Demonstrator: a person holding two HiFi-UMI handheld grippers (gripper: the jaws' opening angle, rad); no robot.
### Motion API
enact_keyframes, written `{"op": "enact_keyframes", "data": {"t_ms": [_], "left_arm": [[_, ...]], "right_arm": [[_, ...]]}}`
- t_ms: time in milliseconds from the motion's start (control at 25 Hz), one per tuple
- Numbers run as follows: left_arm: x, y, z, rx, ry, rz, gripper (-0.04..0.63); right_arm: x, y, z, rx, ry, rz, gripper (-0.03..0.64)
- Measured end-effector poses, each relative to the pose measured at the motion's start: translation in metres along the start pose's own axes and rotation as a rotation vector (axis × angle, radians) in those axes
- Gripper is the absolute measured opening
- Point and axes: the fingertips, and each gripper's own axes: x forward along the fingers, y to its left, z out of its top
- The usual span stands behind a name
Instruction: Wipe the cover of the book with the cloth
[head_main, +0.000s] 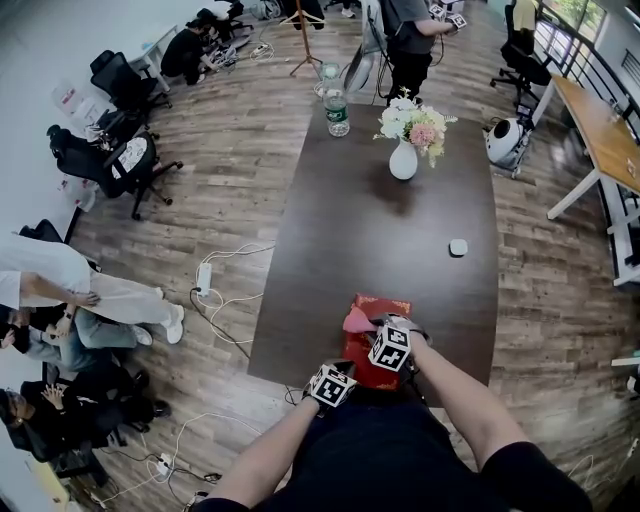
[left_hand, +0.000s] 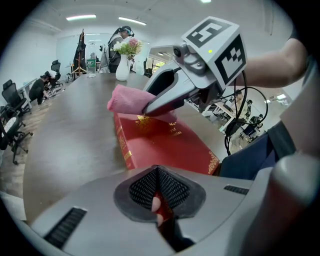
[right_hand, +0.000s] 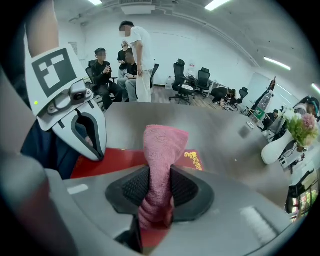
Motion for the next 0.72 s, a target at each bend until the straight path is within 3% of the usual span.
{"op": "enact_keyframes", "data": {"t_ms": [720], "left_arm": [[-0.003,-0.002,-0.001,0.004,0.011,-0.007,-0.005]], "right_arm": [[0.038,0.0,0.018,-0.029,0.035,0.033,0.117]]}}
